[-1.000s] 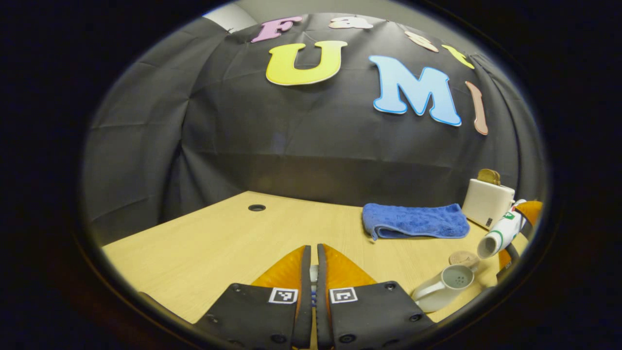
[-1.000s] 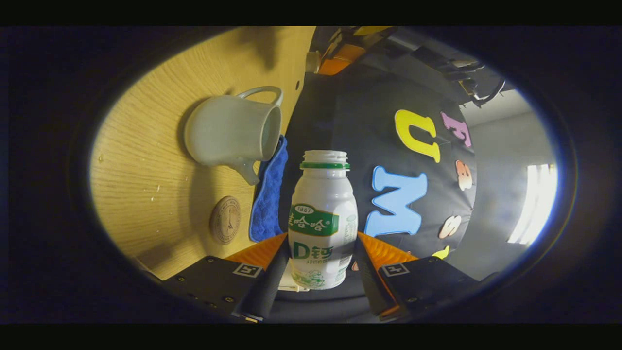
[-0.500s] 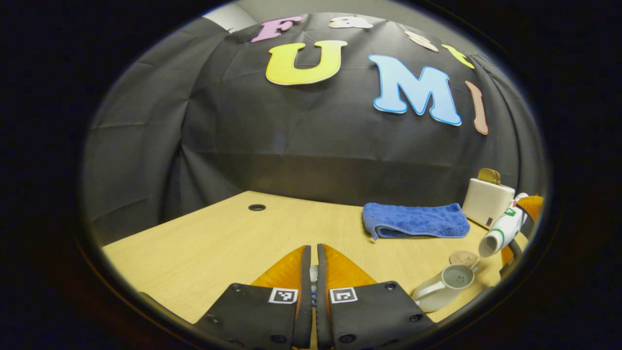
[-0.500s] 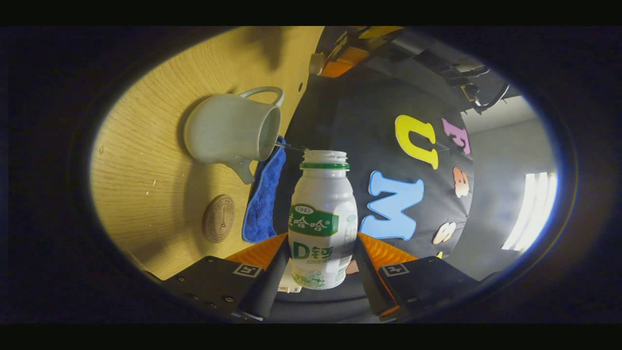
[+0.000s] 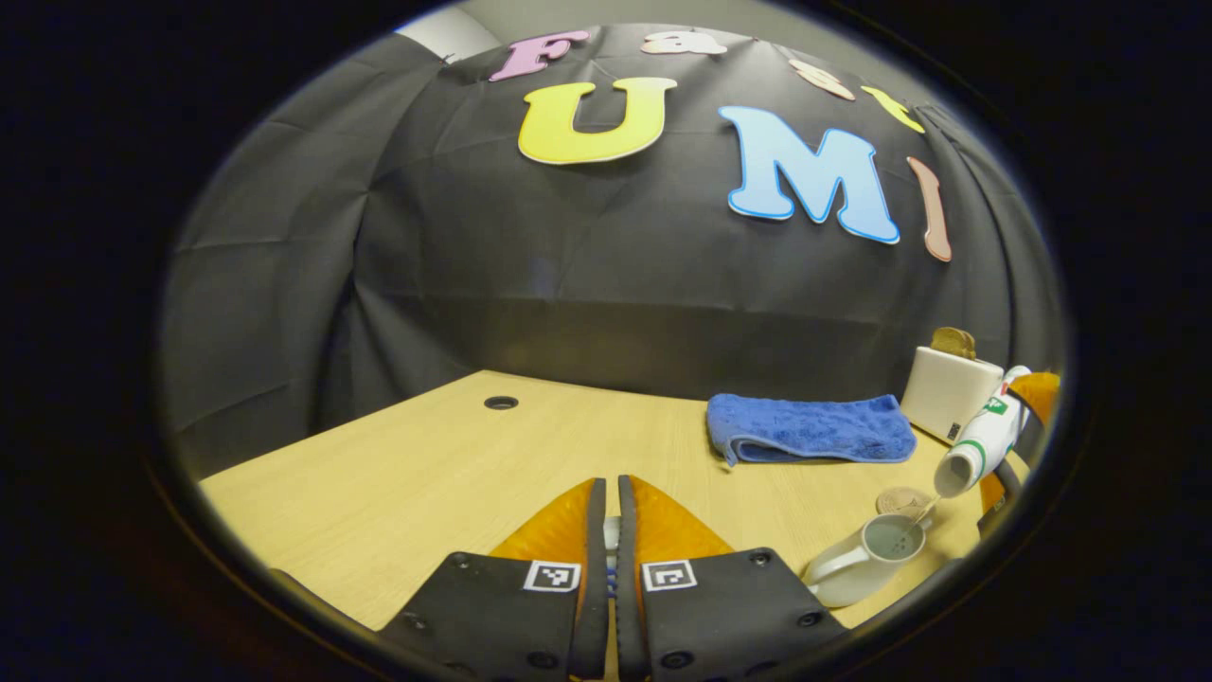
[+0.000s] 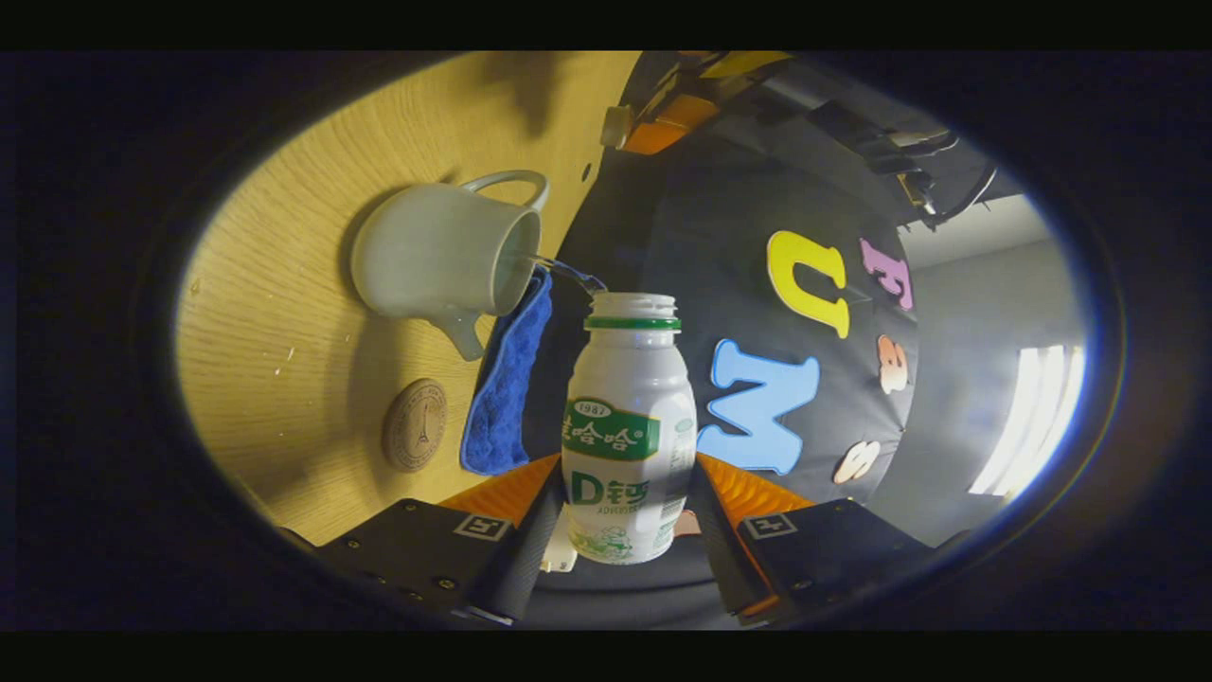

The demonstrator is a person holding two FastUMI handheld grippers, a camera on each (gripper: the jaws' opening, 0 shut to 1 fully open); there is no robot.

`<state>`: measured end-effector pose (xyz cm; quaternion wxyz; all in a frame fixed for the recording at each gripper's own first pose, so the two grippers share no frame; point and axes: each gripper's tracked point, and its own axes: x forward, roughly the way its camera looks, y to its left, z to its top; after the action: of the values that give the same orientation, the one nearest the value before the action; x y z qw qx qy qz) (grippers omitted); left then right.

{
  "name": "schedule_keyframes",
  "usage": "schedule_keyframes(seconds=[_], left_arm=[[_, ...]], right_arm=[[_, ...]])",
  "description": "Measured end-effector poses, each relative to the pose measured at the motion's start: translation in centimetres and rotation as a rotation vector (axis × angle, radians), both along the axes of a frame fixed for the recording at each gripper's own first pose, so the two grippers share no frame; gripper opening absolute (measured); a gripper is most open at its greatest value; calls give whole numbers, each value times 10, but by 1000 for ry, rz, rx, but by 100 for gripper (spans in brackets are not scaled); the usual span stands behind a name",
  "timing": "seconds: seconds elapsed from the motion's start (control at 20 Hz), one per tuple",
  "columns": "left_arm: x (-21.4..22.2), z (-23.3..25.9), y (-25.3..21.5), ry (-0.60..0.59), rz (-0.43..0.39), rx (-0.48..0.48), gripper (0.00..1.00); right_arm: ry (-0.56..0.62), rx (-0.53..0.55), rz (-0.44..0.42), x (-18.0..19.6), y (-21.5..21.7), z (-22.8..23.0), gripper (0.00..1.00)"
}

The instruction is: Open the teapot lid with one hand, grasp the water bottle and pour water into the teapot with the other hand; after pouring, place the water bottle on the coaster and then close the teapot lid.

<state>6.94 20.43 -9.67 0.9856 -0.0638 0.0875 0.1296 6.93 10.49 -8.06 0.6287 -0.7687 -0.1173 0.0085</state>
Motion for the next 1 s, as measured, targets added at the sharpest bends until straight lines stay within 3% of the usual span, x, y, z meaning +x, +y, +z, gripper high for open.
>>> schedule_keyframes(seconds=[1.0], left_arm=[[0,-2,0,12,-3,1,10]], right_arm=[[-25,-78,13,3,0,3,74]])
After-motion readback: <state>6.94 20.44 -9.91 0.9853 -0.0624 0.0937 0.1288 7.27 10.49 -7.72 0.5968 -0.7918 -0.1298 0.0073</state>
